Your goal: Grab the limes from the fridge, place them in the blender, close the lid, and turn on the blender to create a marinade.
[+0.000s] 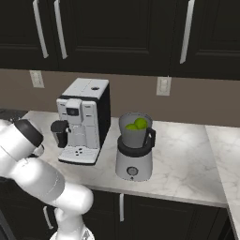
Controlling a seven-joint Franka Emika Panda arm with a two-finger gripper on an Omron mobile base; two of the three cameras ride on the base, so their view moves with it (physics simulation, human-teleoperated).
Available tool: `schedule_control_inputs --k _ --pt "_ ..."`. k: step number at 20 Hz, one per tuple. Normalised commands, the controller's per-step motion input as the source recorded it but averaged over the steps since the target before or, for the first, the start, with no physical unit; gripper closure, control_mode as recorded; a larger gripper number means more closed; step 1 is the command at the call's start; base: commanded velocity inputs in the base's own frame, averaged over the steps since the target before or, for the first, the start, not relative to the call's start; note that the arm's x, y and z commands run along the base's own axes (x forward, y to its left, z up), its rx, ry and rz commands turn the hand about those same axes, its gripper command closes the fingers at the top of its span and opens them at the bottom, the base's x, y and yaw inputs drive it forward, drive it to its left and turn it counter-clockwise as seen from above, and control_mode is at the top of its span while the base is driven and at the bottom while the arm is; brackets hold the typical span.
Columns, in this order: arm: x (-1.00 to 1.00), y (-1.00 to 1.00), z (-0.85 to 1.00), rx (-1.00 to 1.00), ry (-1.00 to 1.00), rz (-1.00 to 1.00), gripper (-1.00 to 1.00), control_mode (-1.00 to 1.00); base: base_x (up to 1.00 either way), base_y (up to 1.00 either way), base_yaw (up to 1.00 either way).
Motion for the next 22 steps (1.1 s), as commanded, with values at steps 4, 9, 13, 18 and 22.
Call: schedule_control_inputs --k 4,9,13,18,22 --pt "0.11 0.04 -0.11 0.0 0.01 0.0 1.0 -1.0 0.0 0.0 0.0" --pt "0.09 0.02 -0.11 0.0 0.01 0.0 1.0 -1.0 0.0 0.0 0.0" --pt "0.06 0.01 0.0 0.0 0.0 0.0 1.0 -1.0 0.0 0.0 0.0" --pt "0.01 0.0 0.0 0.0 0.0 0.0 1.0 -1.0 0.0 0.0 0.0" --pt "-0.21 0.0 0.17 0.0 -0.06 0.0 1.0 -1.0 0.0 0.0 0.0"
